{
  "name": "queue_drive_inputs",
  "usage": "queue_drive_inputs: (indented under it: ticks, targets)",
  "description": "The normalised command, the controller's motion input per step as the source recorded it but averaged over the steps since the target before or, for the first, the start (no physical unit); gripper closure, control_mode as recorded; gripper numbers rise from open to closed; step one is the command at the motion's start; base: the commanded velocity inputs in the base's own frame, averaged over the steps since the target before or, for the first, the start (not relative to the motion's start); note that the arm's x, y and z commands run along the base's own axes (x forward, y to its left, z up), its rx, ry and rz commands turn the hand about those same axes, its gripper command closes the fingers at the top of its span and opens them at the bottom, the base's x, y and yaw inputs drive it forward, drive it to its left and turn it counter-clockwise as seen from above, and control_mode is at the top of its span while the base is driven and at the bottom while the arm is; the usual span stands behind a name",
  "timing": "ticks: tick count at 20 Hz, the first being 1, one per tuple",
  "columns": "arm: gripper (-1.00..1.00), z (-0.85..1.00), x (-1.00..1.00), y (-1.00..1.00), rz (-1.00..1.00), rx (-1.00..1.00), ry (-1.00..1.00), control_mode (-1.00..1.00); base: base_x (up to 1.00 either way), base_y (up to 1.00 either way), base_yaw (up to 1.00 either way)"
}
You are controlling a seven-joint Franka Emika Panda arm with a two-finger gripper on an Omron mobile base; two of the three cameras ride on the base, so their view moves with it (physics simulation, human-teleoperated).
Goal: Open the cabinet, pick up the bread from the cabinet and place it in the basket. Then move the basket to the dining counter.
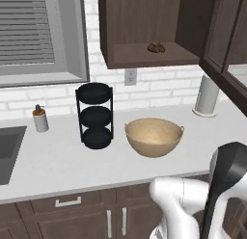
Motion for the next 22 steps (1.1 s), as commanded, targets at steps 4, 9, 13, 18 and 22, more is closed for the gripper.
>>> queue_drive_inputs:
  ticks: [4, 9, 13, 18, 22]
  targets:
    - [1.00, -0.26, 0.52, 1.00, -0.23, -0.30, 0.14, -1.00, 0.00, 0.00, 0.00]
    - [1.00, -0.36, 1.00, 0.79, -0.22, -0.28, 0.38, -1.00, 0.00, 0.00, 0.00]
    - [1.00, -0.26, 1.00, -0.05, -0.15, -0.13, 0.48, -1.00, 0.00, 0.00, 0.00]
    - [1.00, -0.11, 1.00, -0.51, -0.16, -0.03, 0.28, -1.00, 0.00, 0.00, 0.00]
    - [1.00, -0.14, 1.00, -0.74, -0.17, 0.00, 0.18, -1.00, 0.00, 0.00, 0.00]
